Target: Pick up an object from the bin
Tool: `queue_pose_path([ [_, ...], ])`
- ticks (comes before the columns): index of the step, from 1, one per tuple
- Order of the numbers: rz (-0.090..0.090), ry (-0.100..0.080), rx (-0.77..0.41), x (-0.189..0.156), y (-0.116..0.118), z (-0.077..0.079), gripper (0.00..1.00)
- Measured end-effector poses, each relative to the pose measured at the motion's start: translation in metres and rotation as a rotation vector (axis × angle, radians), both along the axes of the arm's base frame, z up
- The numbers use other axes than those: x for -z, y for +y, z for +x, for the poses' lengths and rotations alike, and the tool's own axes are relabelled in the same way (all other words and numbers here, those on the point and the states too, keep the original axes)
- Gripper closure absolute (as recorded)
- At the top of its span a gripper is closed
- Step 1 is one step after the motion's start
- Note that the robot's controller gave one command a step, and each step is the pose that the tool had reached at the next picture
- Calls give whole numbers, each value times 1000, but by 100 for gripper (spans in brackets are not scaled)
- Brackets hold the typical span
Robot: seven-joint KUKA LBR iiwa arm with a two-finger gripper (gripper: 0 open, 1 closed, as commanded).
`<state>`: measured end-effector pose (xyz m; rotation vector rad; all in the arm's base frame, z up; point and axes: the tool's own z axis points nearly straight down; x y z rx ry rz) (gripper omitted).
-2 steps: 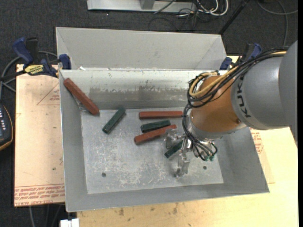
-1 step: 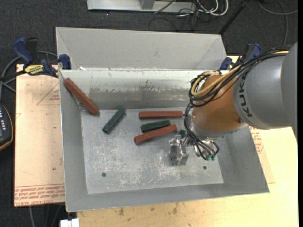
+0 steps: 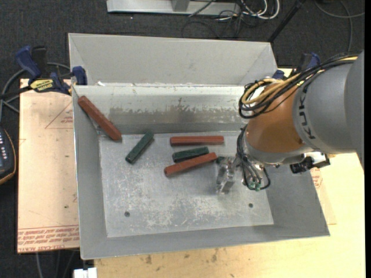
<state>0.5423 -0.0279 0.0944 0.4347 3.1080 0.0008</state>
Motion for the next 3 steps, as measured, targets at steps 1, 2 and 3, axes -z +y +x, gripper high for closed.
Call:
queue_pose_path([
  [1, 0, 1, -3, 0, 1, 0, 0],
  [2, 2, -5, -130, 23, 67, 70, 0],
  [3, 1, -2, -231, 23, 51, 78, 0],
])
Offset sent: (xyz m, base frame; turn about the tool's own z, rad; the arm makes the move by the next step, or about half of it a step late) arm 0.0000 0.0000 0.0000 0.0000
